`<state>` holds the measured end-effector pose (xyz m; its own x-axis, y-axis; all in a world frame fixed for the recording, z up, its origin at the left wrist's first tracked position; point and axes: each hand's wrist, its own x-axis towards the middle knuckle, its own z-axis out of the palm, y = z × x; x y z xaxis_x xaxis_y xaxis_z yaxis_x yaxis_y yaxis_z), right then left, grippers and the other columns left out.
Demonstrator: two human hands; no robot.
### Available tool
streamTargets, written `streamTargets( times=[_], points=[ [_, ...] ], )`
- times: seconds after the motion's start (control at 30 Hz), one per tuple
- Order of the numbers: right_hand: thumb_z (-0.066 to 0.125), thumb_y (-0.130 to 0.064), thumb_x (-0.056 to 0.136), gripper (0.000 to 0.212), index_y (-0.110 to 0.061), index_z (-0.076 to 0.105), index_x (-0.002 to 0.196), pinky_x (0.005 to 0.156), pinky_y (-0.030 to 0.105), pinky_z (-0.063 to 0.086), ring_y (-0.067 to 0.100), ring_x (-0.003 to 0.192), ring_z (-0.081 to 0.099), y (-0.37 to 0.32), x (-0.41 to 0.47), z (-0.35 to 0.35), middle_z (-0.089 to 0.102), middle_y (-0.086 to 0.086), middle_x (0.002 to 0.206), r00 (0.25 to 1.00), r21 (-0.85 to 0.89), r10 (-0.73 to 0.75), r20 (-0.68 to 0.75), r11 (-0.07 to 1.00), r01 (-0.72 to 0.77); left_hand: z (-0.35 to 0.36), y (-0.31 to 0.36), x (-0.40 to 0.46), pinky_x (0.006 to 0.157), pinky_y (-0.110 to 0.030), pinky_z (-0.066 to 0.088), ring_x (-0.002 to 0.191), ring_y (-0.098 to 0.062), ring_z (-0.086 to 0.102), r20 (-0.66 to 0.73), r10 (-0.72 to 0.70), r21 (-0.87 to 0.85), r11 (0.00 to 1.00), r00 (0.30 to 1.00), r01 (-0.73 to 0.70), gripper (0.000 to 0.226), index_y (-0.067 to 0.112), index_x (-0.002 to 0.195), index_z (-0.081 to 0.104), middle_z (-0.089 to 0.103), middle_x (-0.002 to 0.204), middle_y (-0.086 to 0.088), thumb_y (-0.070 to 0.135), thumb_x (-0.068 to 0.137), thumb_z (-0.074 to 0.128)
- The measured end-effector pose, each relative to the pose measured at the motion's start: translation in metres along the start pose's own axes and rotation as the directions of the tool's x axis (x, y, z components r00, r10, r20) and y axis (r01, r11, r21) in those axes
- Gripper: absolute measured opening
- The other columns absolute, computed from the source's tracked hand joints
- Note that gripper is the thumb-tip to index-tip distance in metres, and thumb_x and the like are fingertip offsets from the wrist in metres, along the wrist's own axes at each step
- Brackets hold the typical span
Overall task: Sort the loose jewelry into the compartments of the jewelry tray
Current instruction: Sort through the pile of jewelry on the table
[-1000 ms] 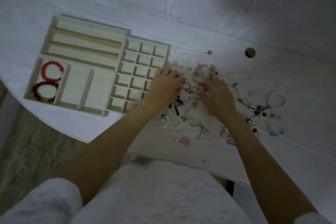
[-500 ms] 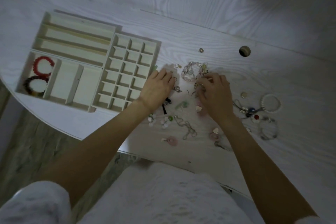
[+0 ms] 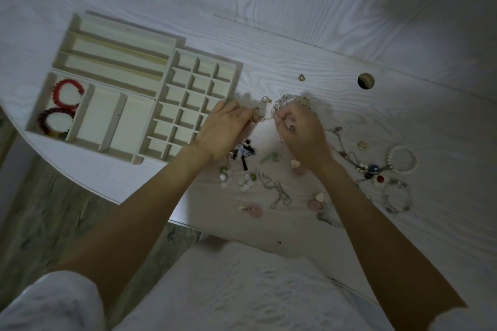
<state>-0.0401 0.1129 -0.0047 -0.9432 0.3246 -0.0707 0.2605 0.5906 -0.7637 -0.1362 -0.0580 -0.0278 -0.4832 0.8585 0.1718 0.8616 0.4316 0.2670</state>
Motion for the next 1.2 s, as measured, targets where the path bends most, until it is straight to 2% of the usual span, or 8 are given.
streamTargets(
  times=[0.2,0.33,0.43,0.57,0.63,0.97,1.13,1.2],
  points=[
    [0.054,0.000,0.091,0.011,-0.006,0.055,0.082,0.070,0.019,0.051,0.010,0.067,0.062,-0.034,0.001,-0.053,0.063,0.007,0.071,0.975,0.556,0.213,0.069,0.803,-0.215,-0.012,-0.020,0.001,0.074,-0.032,0.022,0.088,-0.014,0.047,0.005,-0.141,-0.269,0.953,0.990,0.137,0.034,0.019,0.098,0.068,0.067,0.090,0.007,0.034,0.098,0.038],
    [0.062,-0.011,0.089,0.007,-0.014,0.064,0.083,0.068,0.018,0.048,0.007,0.066,0.058,-0.034,-0.005,-0.064,0.061,0.000,0.069,0.981,0.476,0.192,-0.013,0.864,-0.163,-0.016,-0.030,0.000,0.078,-0.037,0.034,0.087,-0.019,0.053,0.032,-0.176,-0.359,0.916,0.984,0.176,0.034,0.014,0.098,0.071,0.068,0.089,0.003,0.034,0.096,0.043],
    [0.064,-0.014,0.088,0.006,-0.016,0.069,0.085,0.066,0.015,0.048,0.005,0.066,0.061,-0.027,-0.010,-0.067,0.066,-0.002,0.069,0.971,0.457,0.232,-0.059,0.871,-0.181,-0.028,-0.032,-0.006,0.079,-0.023,0.038,0.081,-0.009,0.054,0.024,-0.221,-0.446,0.870,0.975,0.208,0.028,0.009,0.097,0.071,0.068,0.086,-0.002,0.028,0.096,0.051],
    [0.064,-0.014,0.089,0.007,-0.017,0.070,0.088,0.063,0.015,0.046,0.005,0.066,0.062,-0.013,-0.026,-0.069,0.067,-0.002,0.071,0.963,0.399,0.261,-0.067,0.892,-0.214,-0.053,-0.025,-0.024,0.072,-0.015,0.047,0.078,-0.011,0.061,0.248,-0.466,-0.753,0.459,0.849,0.472,0.012,0.013,0.089,0.071,0.067,0.085,-0.004,0.021,0.092,0.063],
    [0.062,-0.011,0.089,0.010,-0.018,0.070,0.088,0.062,0.018,0.046,0.003,0.061,0.060,-0.004,-0.035,-0.066,0.067,-0.004,0.070,0.964,0.388,0.266,-0.031,0.892,-0.233,-0.060,-0.023,-0.030,0.069,-0.014,0.047,0.073,-0.007,0.061,0.286,-0.482,-0.785,0.379,0.828,0.491,0.010,0.013,0.081,0.069,0.067,0.077,0.003,0.018,0.089,0.065],
    [0.057,-0.007,0.092,0.013,-0.012,0.070,0.094,0.064,0.020,0.050,0.003,0.068,0.059,0.021,-0.059,-0.062,0.068,0.002,0.084,0.950,0.339,0.310,-0.025,0.897,-0.284,-0.068,-0.013,-0.030,0.073,-0.015,0.051,0.072,-0.001,0.064,0.429,-0.499,-0.806,0.163,0.753,0.568,0.018,0.008,0.105,0.066,0.070,0.075,0.012,0.000,0.091,0.057],
    [0.059,-0.006,0.090,0.015,-0.018,0.068,0.088,0.071,0.025,0.051,0.011,0.077,0.062,0.037,-0.076,-0.075,0.068,0.002,0.086,0.951,0.241,0.303,-0.066,0.929,-0.280,-0.069,0.018,-0.015,0.075,-0.020,0.053,0.075,-0.007,0.068,0.427,-0.452,-0.816,0.181,0.783,0.549,0.022,0.010,0.107,0.065,0.071,0.089,0.004,-0.001,0.093,0.054],
    [0.059,-0.005,0.089,0.018,-0.020,0.067,0.084,0.071,0.017,0.047,-0.003,0.075,0.060,0.036,-0.080,-0.075,0.065,-0.010,0.081,0.961,0.200,0.272,-0.039,0.945,-0.259,-0.067,0.032,-0.006,0.070,-0.020,0.053,0.072,-0.009,0.068,0.409,-0.414,-0.814,0.236,0.813,0.530,0.019,0.007,0.108,0.065,0.071,0.090,0.003,-0.001,0.093,0.056]
  ],
)
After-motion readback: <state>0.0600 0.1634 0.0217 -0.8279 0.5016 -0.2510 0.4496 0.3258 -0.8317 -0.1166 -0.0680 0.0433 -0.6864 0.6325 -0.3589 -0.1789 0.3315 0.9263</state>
